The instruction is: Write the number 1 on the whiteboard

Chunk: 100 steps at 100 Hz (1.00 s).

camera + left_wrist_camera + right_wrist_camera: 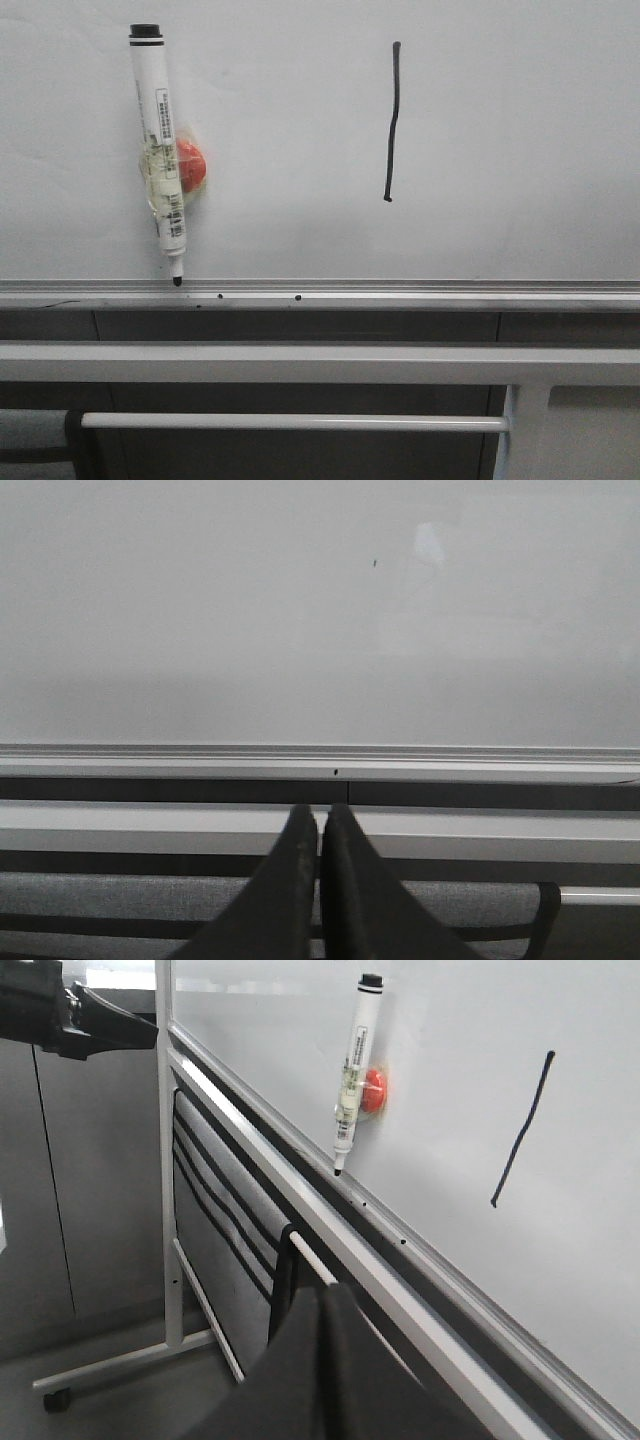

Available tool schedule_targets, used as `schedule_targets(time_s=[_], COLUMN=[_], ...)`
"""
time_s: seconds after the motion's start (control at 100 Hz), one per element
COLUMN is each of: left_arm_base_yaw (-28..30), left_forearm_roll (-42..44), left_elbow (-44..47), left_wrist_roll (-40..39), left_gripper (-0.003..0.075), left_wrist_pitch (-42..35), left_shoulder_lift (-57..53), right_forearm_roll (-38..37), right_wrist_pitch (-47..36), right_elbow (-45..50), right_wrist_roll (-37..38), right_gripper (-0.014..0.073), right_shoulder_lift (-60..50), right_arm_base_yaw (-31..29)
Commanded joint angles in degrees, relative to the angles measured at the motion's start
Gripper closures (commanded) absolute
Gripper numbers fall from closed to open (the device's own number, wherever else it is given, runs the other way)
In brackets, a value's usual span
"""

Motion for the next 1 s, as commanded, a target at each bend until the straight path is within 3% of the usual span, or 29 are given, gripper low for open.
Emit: schedule_targets(time_s=[0.0, 0.63, 0.68, 0.76, 0.85, 0.9, 0.99], left_arm_base_yaw=[0.1, 0.1, 0.1, 0.1, 0.1, 0.1, 0.1], left_forearm_roll=[0.3, 0.3, 0.3, 0.3, 0.3, 0.3, 0.3], left_elbow=[0.5, 0.5, 0.5, 0.5, 0.5, 0.5, 0.5], left_wrist_roll=[0.3, 0.3, 0.3, 0.3, 0.3, 0.3, 0.3], left_gripper=[0.0741, 0.0741, 0.0741, 0.0741, 0.0741, 0.0741, 0.0741], left_wrist_pitch=[-4.0, -4.1, -4.1, -4.1, -4.1, -4.2, -4.3], left_shoulder_lift=[-1.4, -1.4, -1.4, -1.4, -1.4, -1.4, -1.4], right_forearm_roll=[-0.6, -0.6, 2.2, 14.3, 14.2, 15.2, 15.5], right_wrist_pitch=[-4.4, -4.2, -3.4, -4.0, -5.8, -1.3, -0.4], right_elbow=[-1.5, -1.5, -1.2, 1.6, 5.7, 5.4, 5.4], right_wrist_roll=[-0.2, -0.2, -0.2, -0.2, -0.2, -0.2, -0.2], right_gripper=[0.0657, 0.0657, 0.0657, 0.0657, 0.0657, 0.0657, 0.0657], right_shoulder_lift=[0.4, 0.4, 0.4, 0.4, 0.4, 0.4, 0.4], right_arm_base_yaw=[0.0, 0.0, 0.0, 0.0, -1.5, -3.1, -7.7])
